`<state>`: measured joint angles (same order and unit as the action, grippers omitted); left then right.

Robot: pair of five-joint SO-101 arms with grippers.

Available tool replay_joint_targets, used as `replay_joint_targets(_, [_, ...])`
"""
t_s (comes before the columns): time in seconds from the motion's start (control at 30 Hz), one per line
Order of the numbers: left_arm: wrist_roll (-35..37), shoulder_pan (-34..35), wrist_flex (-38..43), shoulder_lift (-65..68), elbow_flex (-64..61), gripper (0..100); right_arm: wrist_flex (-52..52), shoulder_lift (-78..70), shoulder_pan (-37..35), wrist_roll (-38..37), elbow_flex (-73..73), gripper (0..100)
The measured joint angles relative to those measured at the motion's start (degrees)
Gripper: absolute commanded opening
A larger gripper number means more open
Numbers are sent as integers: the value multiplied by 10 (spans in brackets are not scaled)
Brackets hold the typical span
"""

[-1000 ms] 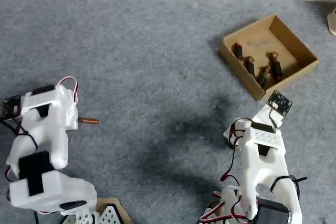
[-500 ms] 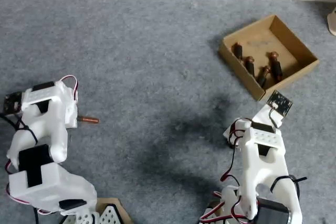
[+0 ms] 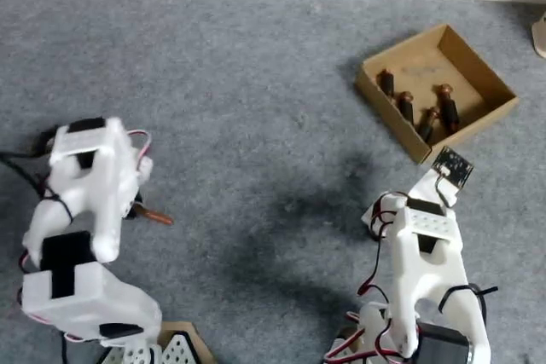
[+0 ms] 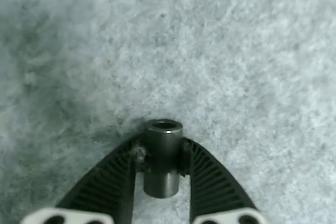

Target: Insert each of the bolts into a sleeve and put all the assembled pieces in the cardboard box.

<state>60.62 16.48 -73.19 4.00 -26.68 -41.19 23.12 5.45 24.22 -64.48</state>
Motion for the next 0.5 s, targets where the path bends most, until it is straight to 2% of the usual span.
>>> replay_joint_targets(0.07, [-30, -28, -56, 4, 25, 7, 4, -1, -32, -2, 1, 4])
replay_joint_targets(0.2, [-42, -78, -126, 7, 77, 6, 25, 0, -103, -2, 13, 4])
replay_joint_targets(0.37, [-44, -98, -138, 7, 142, 6, 108, -2, -166, -2, 30, 4])
replay_joint_targets(0.5, [-44, -114, -138, 7, 185, 6, 183, -2, -179, -2, 30, 4])
